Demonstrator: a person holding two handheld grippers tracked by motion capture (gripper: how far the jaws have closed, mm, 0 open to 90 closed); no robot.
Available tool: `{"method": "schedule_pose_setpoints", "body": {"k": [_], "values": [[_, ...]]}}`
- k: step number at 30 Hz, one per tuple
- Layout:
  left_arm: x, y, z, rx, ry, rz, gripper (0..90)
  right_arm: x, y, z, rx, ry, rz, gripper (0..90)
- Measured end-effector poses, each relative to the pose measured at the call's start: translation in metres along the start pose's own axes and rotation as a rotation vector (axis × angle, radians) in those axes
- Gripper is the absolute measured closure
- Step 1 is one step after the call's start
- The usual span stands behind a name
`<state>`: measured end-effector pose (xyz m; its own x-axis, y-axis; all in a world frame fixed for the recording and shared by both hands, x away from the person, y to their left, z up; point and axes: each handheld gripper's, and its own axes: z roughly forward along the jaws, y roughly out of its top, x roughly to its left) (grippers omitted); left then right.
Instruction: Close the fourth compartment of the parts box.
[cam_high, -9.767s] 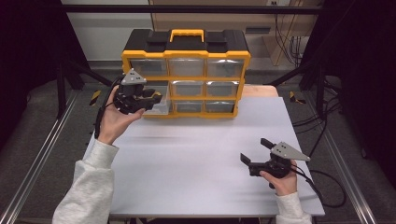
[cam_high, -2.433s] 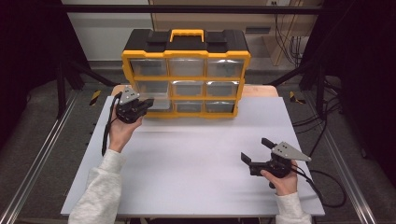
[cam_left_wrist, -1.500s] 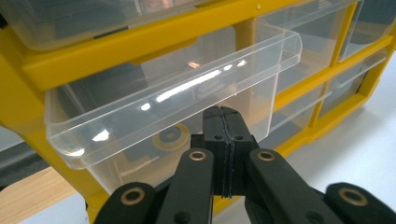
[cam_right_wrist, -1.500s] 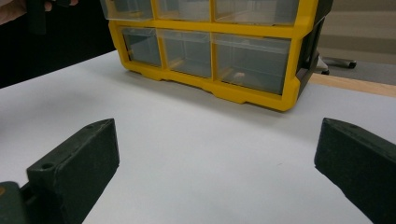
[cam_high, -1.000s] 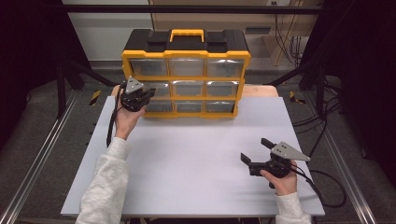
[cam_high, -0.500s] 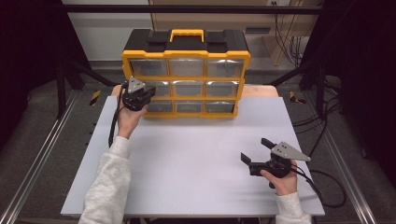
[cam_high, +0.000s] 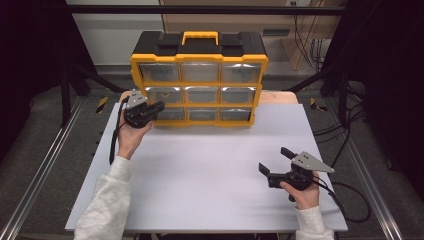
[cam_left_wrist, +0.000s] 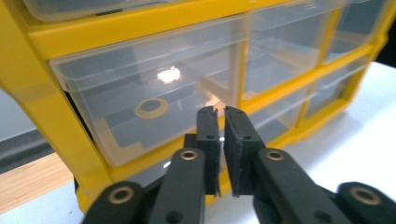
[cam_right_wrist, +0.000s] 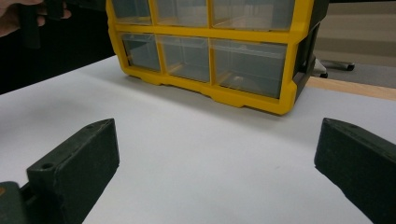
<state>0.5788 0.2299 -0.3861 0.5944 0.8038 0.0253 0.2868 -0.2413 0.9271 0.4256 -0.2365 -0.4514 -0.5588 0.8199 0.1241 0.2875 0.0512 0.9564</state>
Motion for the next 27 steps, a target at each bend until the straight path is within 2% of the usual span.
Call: {"method": "schedule_pose_setpoints", "body": {"k": [3, 9, 16, 19, 27], "values": [[-0.007, -0.004, -0.013, -0.011, -0.025, 0.003, 71.0, 0.000, 0.000, 0.000, -0.001, 0.001, 0.001, 0.5], [-0.021, -0.018, -0.035, -0.048, -0.091, -0.028, 48.7, 0.000, 0.000, 0.000, -0.005, -0.004, 0.003, 0.5], [-0.030, -0.040, -0.055, -0.072, -0.124, -0.036, 24.7, -0.001, 0.000, 0.000, -0.006, -0.007, 0.004, 0.5], [-0.032, -0.050, -0.062, -0.070, -0.140, -0.045, 16.9, -0.001, 0.001, -0.001, -0.007, -0.007, 0.004, 0.5], [-0.040, -0.076, -0.079, -0.055, -0.159, -0.054, 4.8, -0.001, 0.002, -0.002, -0.014, -0.013, 0.006, 0.5]]}}
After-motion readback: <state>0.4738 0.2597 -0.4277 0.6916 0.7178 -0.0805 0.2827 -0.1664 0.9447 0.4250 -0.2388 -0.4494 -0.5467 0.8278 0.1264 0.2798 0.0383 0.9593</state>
